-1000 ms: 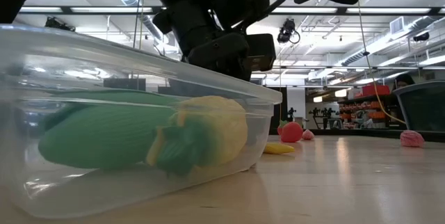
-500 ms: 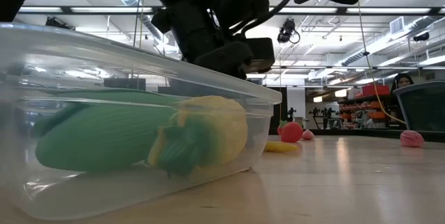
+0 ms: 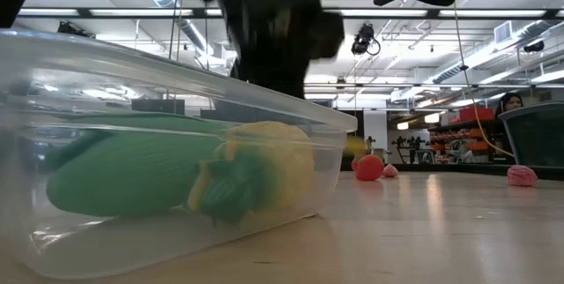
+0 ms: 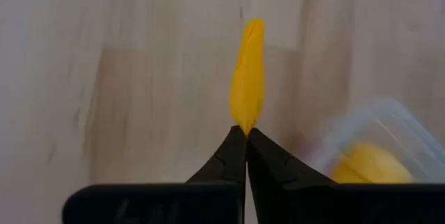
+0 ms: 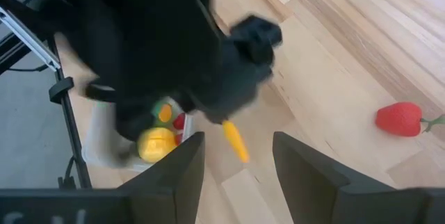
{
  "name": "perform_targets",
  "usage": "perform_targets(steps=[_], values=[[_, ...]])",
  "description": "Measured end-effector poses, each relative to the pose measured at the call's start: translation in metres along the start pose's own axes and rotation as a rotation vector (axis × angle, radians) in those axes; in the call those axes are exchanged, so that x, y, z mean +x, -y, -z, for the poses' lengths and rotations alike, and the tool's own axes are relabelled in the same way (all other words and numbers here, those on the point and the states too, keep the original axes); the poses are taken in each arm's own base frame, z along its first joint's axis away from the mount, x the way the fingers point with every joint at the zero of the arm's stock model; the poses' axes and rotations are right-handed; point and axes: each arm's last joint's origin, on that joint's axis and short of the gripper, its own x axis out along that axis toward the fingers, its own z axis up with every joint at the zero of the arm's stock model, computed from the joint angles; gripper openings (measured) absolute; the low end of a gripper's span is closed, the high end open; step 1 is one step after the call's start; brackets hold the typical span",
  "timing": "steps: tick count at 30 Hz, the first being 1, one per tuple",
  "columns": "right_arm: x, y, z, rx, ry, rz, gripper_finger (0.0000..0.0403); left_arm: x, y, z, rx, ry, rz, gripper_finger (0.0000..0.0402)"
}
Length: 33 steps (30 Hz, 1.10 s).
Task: Pick and placing Produce into tupperware
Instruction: Put the yellow zucchini into the transparent bin, then put the top red strawberry into the transparent bin
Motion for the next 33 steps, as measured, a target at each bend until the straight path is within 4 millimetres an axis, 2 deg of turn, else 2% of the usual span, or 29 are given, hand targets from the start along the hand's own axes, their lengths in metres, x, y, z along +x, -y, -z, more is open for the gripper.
perform_targets(steps=[5, 8, 11, 14, 21, 24, 28, 33], values=[[0.0, 0.002, 0.001, -0.006, 0.008, 0.029, 0.0178, -0.03, 0.028, -0.008, 0.061, -0.043, 0.004, 0.0012], [0.0, 0.003, 0.001, -0.009, 0.01, 0.042, 0.0178, -0.044, 0.048, -0.004, 0.07, -0.085, 0.007, 0.0006], [-0.001, 0.005, 0.002, -0.016, -0.004, 0.066, 0.0178, -0.039, 0.057, 0.009, -0.009, -0.154, -0.028, 0.0009], [-0.001, 0.009, 0.004, -0.012, 0.003, 0.118, 0.0178, -0.037, 0.057, 0.021, -0.098, -0.237, -0.054, 0.0016], [-0.002, 0.012, 0.003, -0.005, 0.057, 0.189, 0.0177, -0.016, 0.057, 0.036, -0.153, -0.273, 0.035, 0.0028], [-0.002, 0.013, 0.003, 0.012, 0.076, 0.202, 0.0177, -0.01, 0.055, 0.04, -0.201, -0.267, 0.049, 0.0056], [-0.003, 0.016, 0.004, -0.005, 0.065, 0.239, 0.0177, -0.01, 0.054, 0.039, -0.226, -0.265, 0.046, 0.0114], [-0.003, 0.033, 0.003, -0.08, 0.021, 0.38, 0.0182, -0.01, 0.05, 0.036, -0.281, -0.269, 0.051, 0.0181]])
